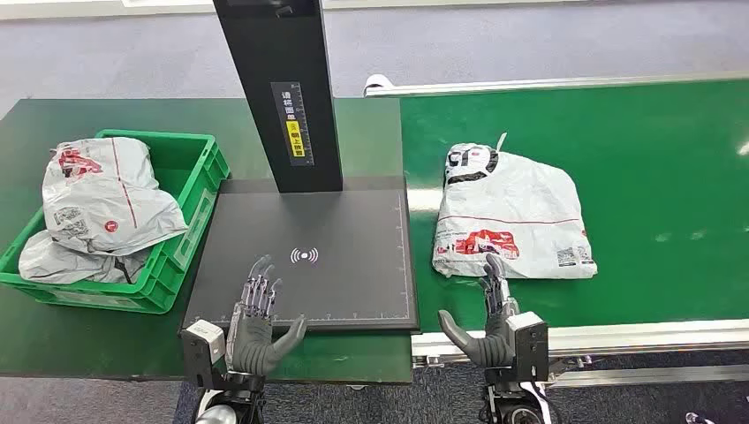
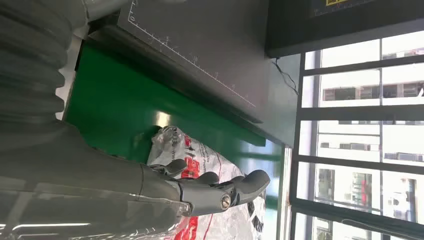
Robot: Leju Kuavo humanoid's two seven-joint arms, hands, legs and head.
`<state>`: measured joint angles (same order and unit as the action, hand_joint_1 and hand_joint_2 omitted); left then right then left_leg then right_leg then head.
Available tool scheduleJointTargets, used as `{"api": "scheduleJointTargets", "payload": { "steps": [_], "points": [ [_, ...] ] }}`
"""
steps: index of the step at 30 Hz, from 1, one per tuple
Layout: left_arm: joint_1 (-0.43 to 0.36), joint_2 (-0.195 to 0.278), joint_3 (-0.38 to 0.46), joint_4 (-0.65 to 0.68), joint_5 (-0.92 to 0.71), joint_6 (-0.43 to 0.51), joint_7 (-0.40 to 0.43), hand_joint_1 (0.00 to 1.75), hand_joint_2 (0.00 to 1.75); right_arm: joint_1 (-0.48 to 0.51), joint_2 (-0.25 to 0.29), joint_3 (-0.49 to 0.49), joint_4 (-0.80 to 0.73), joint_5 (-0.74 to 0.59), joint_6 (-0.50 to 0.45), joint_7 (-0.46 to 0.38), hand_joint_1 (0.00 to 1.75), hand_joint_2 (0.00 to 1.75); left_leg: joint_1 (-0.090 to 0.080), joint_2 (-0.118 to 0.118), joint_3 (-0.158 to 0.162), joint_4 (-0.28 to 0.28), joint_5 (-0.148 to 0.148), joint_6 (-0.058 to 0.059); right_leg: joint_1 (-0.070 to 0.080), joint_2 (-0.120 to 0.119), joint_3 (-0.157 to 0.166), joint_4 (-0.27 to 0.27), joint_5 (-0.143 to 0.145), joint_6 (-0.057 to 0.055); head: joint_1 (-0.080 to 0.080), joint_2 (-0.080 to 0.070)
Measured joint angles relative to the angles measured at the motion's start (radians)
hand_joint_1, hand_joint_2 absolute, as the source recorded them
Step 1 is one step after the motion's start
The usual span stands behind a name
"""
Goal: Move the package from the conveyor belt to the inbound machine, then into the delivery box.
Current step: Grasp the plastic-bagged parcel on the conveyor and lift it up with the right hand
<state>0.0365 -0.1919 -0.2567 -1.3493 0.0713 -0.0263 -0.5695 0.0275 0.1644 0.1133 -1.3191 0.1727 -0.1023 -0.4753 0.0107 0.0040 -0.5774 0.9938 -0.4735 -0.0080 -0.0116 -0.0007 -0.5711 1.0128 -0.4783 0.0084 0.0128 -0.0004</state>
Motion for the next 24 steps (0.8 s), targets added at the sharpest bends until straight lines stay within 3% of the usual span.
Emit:
{"api": "scheduleJointTargets", "payload": {
  "steps": [3, 6, 8, 12, 18, 24],
  "points": [
    [0.000, 0.000, 0.000, -0.001, -0.002, 0.000, 0.001, 0.00, 1.75, 0.000, -0.001, 0.001, -0.002, 0.128, -0.103, 0.020, 0.00, 1.75, 0.000, 0.000, 0.000, 0.000, 0.000, 0.000, 0.000, 0.000, 0.000, 0.000, 0.000, 0.000, 0.000, 0.000],
    [0.000, -0.002, 0.001, -0.003, -0.010, -0.001, 0.008, 0.00, 1.75, -0.006, -0.007, 0.007, -0.012, 0.451, -0.302, 0.102, 0.00, 1.75, 0.000, 0.000, 0.000, 0.000, 0.000, 0.000, 0.000, 0.000, 0.000, 0.000, 0.000, 0.000, 0.000, 0.000],
    [0.000, -0.005, 0.001, -0.003, -0.014, -0.002, 0.012, 0.00, 1.75, -0.017, -0.011, 0.010, -0.016, 0.642, -0.368, 0.169, 0.00, 1.75, 0.000, 0.000, 0.000, 0.000, 0.000, 0.000, 0.000, 0.000, 0.000, 0.000, 0.000, 0.000, 0.000, 0.000],
    [-0.001, -0.009, 0.001, -0.003, -0.019, -0.015, 0.019, 0.00, 1.75, -0.064, -0.021, 0.010, -0.002, 0.933, -0.380, 0.331, 0.00, 1.75, 0.000, 0.000, 0.000, 0.000, 0.000, 0.000, 0.000, 0.000, 0.000, 0.000, 0.000, 0.000, 0.000, 0.000],
    [-0.025, -0.016, -0.005, 0.013, -0.023, -0.048, 0.029, 0.00, 1.75, -0.216, -0.037, 0.008, 0.175, 1.169, -0.345, 0.536, 0.00, 1.75, 0.000, 0.001, 0.000, 0.000, 0.001, 0.000, 0.000, 0.000, 0.000, 0.000, 0.001, 0.000, 0.000, 0.000],
    [-0.065, -0.016, -0.019, 0.047, -0.008, -0.055, 0.027, 0.00, 1.75, -0.399, -0.053, 0.000, 0.462, 1.215, -0.343, 0.577, 0.00, 1.75, 0.000, 0.001, 0.001, 0.000, 0.001, 0.000, 0.000, 0.000, 0.000, 0.000, 0.001, 0.000, 0.000, 0.000]
  ]
}}
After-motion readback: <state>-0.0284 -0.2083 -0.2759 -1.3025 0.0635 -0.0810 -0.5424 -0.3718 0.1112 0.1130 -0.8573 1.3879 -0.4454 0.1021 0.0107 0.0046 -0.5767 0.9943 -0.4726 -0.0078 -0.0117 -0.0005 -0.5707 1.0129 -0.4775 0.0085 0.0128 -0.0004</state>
